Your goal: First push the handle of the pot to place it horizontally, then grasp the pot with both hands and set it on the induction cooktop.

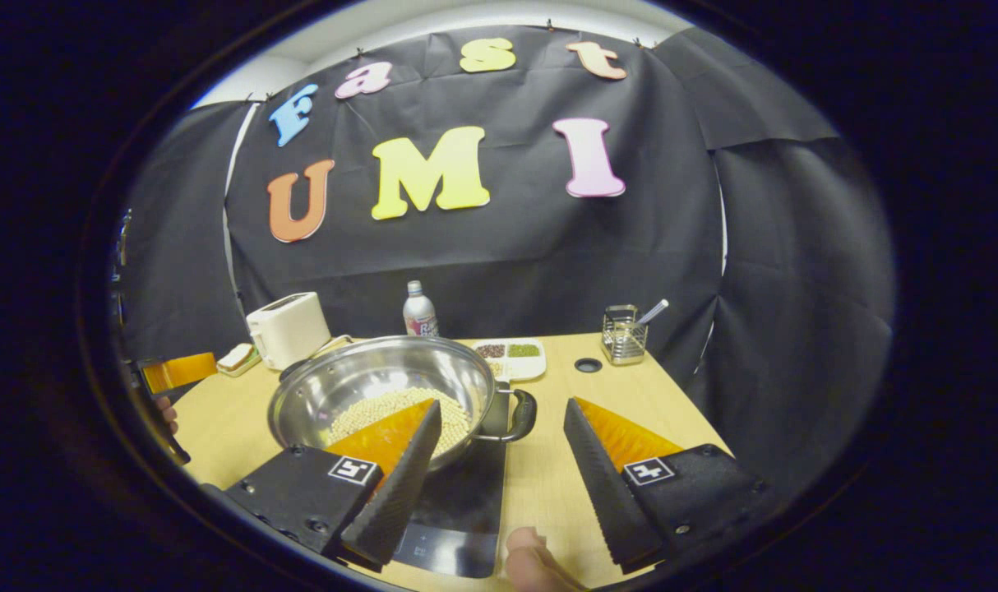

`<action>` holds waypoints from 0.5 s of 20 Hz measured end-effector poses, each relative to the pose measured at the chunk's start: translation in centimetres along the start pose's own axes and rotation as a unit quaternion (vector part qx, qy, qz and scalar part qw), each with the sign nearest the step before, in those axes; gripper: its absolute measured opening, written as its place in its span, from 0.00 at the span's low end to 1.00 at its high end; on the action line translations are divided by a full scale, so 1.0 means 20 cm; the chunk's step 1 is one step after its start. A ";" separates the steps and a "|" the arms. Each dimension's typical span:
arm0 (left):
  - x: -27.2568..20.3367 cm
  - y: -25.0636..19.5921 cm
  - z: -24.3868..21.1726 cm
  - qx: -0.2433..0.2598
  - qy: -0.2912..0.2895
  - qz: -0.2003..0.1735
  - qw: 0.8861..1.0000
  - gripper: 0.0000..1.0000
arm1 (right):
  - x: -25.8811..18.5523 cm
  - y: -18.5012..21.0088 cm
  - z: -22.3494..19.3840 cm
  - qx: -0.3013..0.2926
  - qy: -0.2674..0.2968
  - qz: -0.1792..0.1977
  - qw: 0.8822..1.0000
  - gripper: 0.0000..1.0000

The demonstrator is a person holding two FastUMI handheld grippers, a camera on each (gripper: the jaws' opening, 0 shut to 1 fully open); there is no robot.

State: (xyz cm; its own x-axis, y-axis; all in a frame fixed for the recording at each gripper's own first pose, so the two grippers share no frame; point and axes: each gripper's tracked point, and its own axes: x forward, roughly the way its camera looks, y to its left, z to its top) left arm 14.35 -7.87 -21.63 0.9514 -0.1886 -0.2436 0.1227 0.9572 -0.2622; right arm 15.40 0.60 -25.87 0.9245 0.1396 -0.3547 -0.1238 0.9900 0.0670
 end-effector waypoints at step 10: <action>-0.53 -0.09 0.16 0.099 -0.053 0.055 0.992 0.95 | -0.62 0.07 0.22 -0.009 -0.103 -0.016 0.995 0.96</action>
State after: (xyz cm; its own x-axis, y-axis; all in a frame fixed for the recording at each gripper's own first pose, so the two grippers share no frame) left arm 4.93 -6.81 -15.56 0.9853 -0.0658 -0.1578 0.0588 0.9971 -0.0488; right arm 5.32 0.12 -17.36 0.9820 0.1029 -0.1582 -0.0976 0.9944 0.0404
